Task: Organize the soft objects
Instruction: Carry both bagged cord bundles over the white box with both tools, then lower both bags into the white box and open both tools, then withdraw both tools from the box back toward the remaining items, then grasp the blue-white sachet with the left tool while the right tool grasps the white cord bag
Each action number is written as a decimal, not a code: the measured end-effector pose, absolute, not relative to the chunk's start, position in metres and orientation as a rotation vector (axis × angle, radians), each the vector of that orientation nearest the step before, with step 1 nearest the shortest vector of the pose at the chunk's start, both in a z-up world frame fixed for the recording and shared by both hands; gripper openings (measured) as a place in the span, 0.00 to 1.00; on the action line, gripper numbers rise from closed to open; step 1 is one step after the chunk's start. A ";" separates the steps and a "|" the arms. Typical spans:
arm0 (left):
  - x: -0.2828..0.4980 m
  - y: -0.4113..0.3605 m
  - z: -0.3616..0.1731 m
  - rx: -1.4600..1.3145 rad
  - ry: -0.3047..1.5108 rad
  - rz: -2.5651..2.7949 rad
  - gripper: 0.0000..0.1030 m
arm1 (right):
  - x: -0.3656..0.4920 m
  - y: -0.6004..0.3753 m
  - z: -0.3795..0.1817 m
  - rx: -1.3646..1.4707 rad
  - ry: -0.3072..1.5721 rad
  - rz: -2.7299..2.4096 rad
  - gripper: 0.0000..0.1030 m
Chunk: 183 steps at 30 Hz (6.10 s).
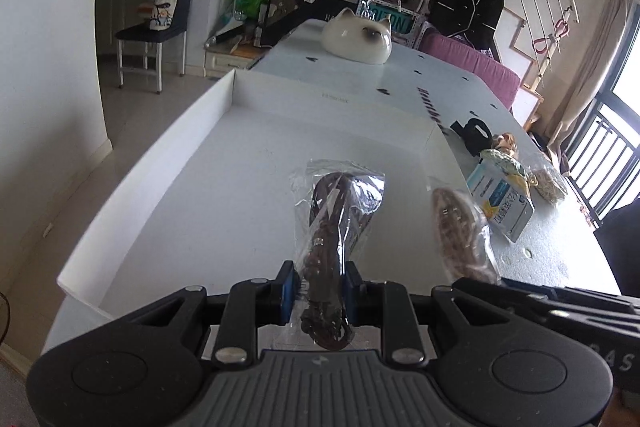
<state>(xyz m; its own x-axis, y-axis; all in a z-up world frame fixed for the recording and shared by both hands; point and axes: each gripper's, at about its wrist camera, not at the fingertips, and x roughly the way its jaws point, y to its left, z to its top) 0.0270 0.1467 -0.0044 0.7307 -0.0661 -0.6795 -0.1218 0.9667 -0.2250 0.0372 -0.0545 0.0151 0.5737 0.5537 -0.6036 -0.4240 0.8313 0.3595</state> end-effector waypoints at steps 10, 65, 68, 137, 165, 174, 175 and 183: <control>0.033 0.149 -0.016 -0.289 0.794 0.002 0.25 | 0.038 -0.036 0.011 0.115 0.828 0.480 0.31; 0.049 0.131 -0.022 -0.148 0.804 -0.079 0.04 | 0.025 -0.057 0.028 0.147 0.794 0.435 0.52; 0.048 0.132 -0.021 -0.140 0.806 -0.085 0.04 | 0.026 -0.057 0.026 0.148 0.800 0.436 0.52; 0.052 0.087 0.086 -0.061 0.760 -0.046 1.00 | 0.045 -0.176 0.078 0.070 0.655 0.209 1.00; 0.165 -0.048 0.043 0.131 0.801 -0.497 1.00 | 0.160 -0.303 0.085 -0.005 0.631 0.090 1.00; 0.207 -0.056 0.007 0.209 0.842 -0.535 1.00 | 0.238 -0.322 0.058 -0.117 0.682 0.184 1.00; 0.210 -0.056 0.003 0.207 0.850 -0.533 1.00 | 0.246 -0.322 0.054 -0.116 0.689 0.196 1.00; 0.230 -0.062 -0.022 0.289 0.865 -0.496 1.00 | 0.295 -0.309 0.015 -0.173 0.755 0.263 1.00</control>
